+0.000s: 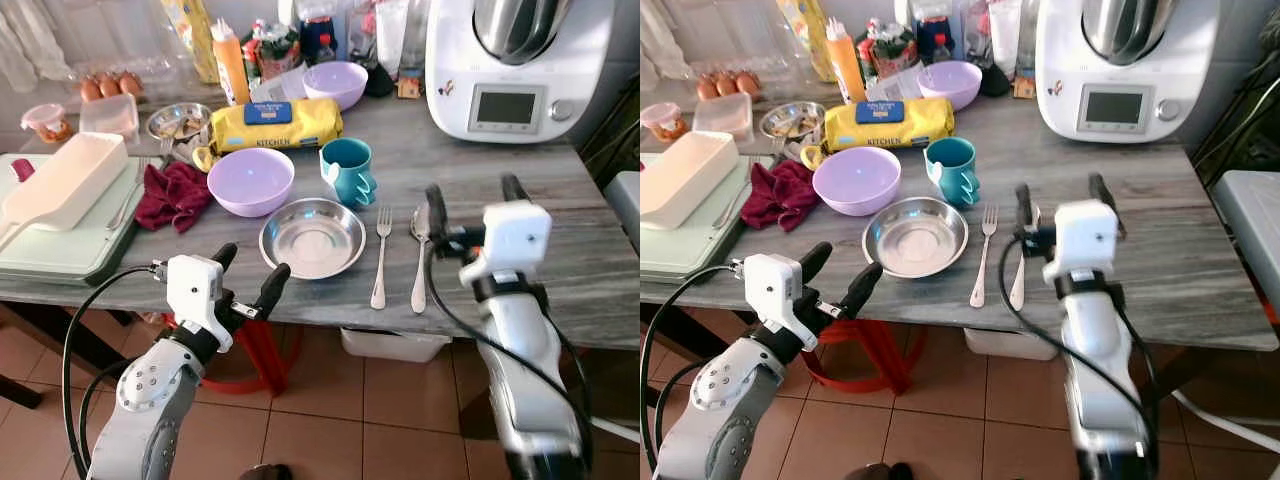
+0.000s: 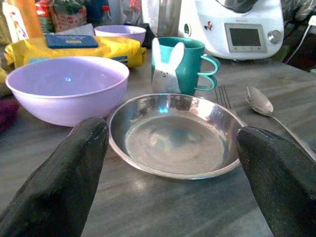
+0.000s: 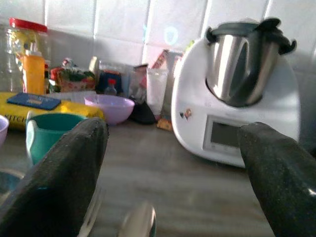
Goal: Setting the table
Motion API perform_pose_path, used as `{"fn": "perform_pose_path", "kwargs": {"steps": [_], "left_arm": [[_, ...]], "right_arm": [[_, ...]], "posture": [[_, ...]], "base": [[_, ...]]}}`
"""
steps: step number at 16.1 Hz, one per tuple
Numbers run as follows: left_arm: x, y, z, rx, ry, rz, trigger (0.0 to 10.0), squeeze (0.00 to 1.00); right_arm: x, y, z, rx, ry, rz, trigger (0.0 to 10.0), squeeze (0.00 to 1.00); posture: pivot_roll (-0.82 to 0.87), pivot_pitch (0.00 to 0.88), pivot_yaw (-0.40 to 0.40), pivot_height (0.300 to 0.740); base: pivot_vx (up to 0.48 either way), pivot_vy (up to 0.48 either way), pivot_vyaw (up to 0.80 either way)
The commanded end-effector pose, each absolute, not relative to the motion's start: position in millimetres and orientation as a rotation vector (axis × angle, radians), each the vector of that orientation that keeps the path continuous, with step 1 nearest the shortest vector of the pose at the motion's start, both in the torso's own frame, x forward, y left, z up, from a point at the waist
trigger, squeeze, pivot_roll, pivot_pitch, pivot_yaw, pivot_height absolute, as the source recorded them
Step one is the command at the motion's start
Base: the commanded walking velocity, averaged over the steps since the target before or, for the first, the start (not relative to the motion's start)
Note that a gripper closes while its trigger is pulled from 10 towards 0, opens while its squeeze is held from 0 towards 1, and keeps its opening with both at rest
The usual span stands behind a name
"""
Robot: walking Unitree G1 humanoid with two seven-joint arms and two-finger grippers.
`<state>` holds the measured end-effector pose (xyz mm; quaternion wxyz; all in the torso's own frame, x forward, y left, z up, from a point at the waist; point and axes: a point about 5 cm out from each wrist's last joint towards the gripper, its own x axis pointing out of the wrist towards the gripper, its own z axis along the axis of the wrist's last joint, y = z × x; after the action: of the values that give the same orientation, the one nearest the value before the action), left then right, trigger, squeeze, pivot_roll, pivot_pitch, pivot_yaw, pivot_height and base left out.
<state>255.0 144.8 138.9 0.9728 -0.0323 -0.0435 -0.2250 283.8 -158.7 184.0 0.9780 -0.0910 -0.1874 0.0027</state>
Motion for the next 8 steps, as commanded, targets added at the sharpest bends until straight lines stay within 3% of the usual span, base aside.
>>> {"fn": "perform_pose_path", "kwargs": {"steps": [1, 8], "left_arm": [[254, 149, 136, -0.050, -0.083, -0.435, 10.0, 0.00], [264, 164, 130, 0.016, -0.063, -0.268, 10.0, 0.00]], "right_arm": [[276, -158, 187, -0.184, -0.378, -0.013, 10.0, 1.00], [244, -172, 160, -0.132, -0.212, -0.148, 10.0, 1.00]], "posture": [[-0.08, 0.076, 0.068, 0.740], [-0.08, 0.081, 0.068, 0.740]], "base": [[0.000, 0.000, 0.00], [0.000, 0.000, 0.00]]}}
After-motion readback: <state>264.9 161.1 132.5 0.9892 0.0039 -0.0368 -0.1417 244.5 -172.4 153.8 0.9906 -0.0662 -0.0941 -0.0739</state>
